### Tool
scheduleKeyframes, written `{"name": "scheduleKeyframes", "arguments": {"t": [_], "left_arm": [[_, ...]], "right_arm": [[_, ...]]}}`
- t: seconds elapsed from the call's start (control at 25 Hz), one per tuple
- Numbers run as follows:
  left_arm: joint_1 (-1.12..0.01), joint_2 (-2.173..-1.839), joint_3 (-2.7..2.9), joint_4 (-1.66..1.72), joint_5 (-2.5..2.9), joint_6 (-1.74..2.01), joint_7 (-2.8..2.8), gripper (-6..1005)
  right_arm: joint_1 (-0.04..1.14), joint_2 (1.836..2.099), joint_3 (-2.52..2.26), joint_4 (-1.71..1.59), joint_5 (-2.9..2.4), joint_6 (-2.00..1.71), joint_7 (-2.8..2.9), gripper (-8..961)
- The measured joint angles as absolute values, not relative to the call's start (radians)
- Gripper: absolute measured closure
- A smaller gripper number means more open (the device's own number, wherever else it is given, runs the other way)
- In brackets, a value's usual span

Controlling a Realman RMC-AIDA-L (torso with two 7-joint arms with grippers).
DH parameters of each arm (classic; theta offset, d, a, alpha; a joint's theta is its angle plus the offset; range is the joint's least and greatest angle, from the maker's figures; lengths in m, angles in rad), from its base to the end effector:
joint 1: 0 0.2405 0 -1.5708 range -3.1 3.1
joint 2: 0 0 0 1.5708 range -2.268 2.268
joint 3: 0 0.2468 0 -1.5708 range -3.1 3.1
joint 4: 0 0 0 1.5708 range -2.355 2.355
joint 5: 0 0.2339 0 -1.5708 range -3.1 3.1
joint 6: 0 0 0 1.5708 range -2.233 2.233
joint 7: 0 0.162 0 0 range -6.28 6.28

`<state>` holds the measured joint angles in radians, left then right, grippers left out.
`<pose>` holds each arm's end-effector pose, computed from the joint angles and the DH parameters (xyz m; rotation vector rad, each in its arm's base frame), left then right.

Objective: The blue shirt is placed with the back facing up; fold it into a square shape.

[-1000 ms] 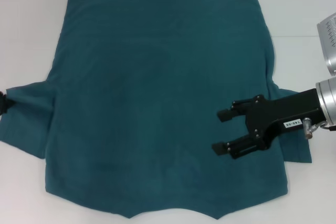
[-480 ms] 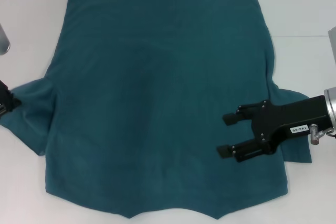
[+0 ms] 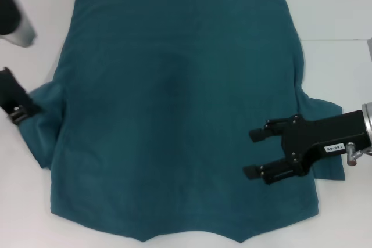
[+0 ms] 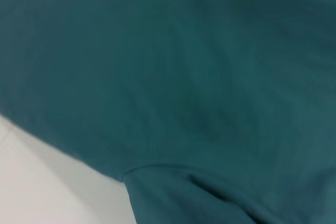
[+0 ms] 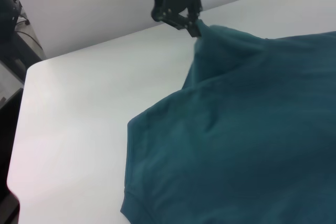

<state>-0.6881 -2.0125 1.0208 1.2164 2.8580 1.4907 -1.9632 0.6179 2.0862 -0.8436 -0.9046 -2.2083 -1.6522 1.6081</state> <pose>-0.2404 0.4244 0.0854 -2.4901 -0.4524 0.7217 0.2175 0.3650 -0.0039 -2.9870 0.4959 0.3083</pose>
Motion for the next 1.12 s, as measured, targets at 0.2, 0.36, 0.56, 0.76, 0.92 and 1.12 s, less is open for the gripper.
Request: {"name": "scheduleKeyframes", "arguments": {"t": [0.2, 0.36, 0.56, 0.76, 0.92, 1.12], "left_arm": [[-0.710, -2.024, 1.181, 1.201, 2.858, 1.442, -2.099, 954], [-0.754, -2.009, 1.257, 1.161, 2.859, 1.420, -2.199, 955], [-0.798, -2.002, 1.312, 1.108, 2.860, 1.386, -2.273, 957], [-0.813, -2.030, 1.287, 1.101, 2.860, 1.313, -2.325, 950], [-0.812, -2.075, 1.223, 1.133, 2.859, 1.304, -2.310, 891], [-0.794, -2.094, 1.217, 1.147, 2.858, 1.320, -2.303, 789]], "right_arm": [[0.613, 2.088, -0.844, -0.900, -2.208, -1.650, 1.588, 25], [0.609, 2.089, -0.844, -0.900, -2.209, -1.650, 1.583, 25], [0.596, 2.092, -0.845, -0.897, -2.203, -1.650, 1.569, 25], [0.578, 2.091, -0.846, -0.893, -2.173, -1.646, 1.550, 25], [0.576, 2.090, -0.843, -0.893, -2.172, -1.643, 1.546, 25], [0.582, 2.089, -0.843, -0.899, -2.171, -1.632, 1.548, 25]]}}
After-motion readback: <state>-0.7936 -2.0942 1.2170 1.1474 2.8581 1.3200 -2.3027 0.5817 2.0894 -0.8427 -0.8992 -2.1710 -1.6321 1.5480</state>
